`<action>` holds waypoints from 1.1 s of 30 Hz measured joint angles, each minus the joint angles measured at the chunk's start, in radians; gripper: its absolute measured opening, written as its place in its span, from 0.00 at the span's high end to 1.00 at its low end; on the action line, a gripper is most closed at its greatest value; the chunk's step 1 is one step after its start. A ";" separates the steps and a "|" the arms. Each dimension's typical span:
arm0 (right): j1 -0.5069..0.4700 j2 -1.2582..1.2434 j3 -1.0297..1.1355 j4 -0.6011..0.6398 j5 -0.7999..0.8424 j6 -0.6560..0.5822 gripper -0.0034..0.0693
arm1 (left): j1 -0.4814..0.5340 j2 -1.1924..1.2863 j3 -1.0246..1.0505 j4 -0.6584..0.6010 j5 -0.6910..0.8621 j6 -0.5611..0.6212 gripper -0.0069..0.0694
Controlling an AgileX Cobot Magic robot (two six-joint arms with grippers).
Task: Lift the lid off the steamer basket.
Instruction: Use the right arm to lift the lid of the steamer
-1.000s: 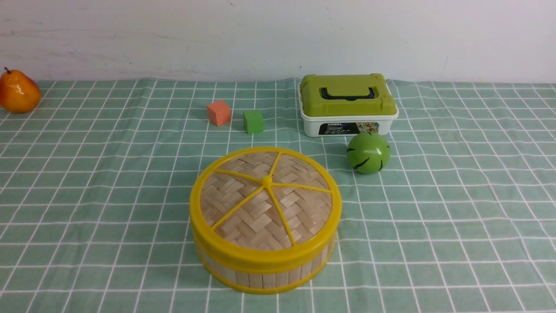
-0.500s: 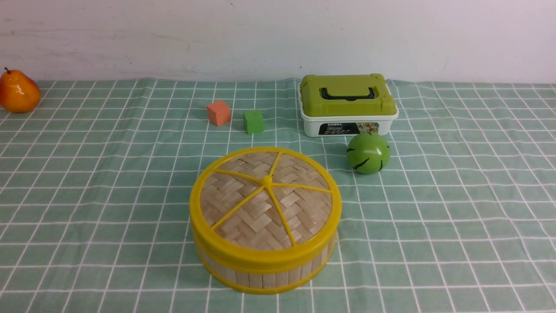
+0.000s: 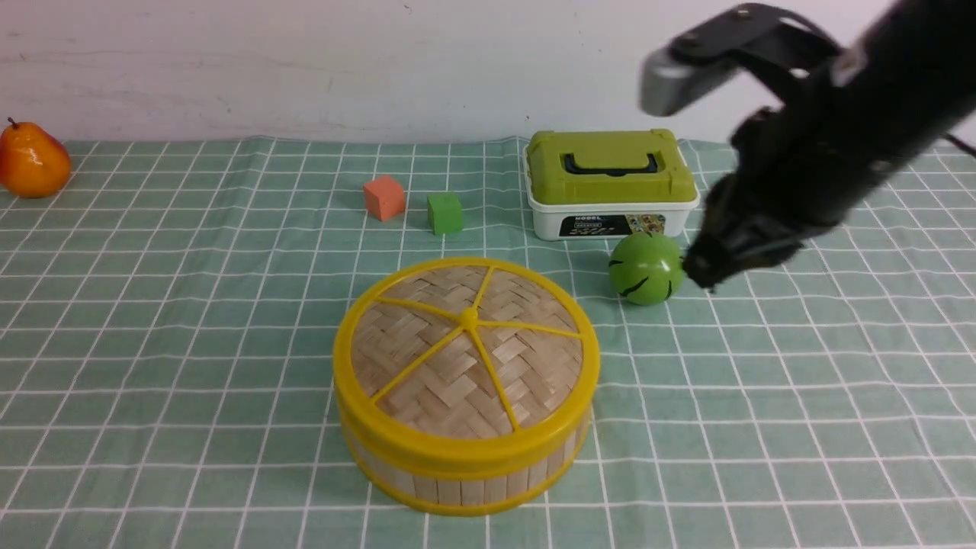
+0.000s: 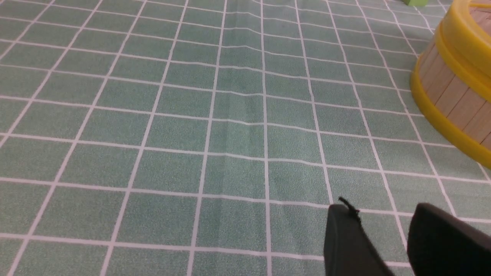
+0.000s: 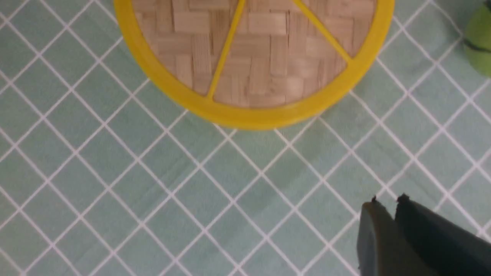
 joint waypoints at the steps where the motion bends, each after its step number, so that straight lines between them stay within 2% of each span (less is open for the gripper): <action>1: 0.005 0.019 -0.009 -0.004 0.000 0.001 0.86 | 0.000 0.000 0.000 0.000 0.000 0.000 0.60; 2: 0.024 0.049 -0.047 -0.009 0.000 0.005 0.84 | 0.000 0.000 0.000 0.000 0.000 0.000 0.60; 6: 0.121 0.292 -0.276 -0.036 0.000 0.012 0.63 | 0.000 0.000 0.000 0.000 0.000 0.000 0.60; 9: 0.153 0.399 -0.398 -0.045 0.000 0.027 0.50 | 0.000 0.000 0.000 0.000 0.000 0.000 0.60; 12: 0.163 0.480 -0.479 -0.055 0.000 0.052 0.42 | 0.000 0.000 0.000 0.000 0.000 0.000 0.60; 15: 0.163 0.537 -0.517 -0.070 -0.001 0.071 0.40 | 0.000 0.000 0.000 0.000 0.000 0.000 0.60; 18: 0.162 0.570 -0.523 -0.090 0.000 0.076 0.41 | 0.000 0.000 0.000 0.000 0.000 0.000 0.60; 23: 0.162 0.602 -0.523 -0.090 0.000 0.080 0.50 | 0.000 0.000 0.000 0.000 0.000 0.000 0.60; 26: 0.162 0.608 -0.526 -0.084 0.003 0.089 0.61 | 0.000 0.000 0.000 0.000 0.000 0.000 0.60; 30: 0.163 0.609 -0.529 -0.079 0.003 0.093 0.83 | 0.000 0.000 0.000 0.000 0.000 0.000 0.60; 33: 0.163 0.602 -0.530 -0.082 0.003 0.093 0.85 | 0.000 0.000 0.000 0.000 0.000 0.000 0.60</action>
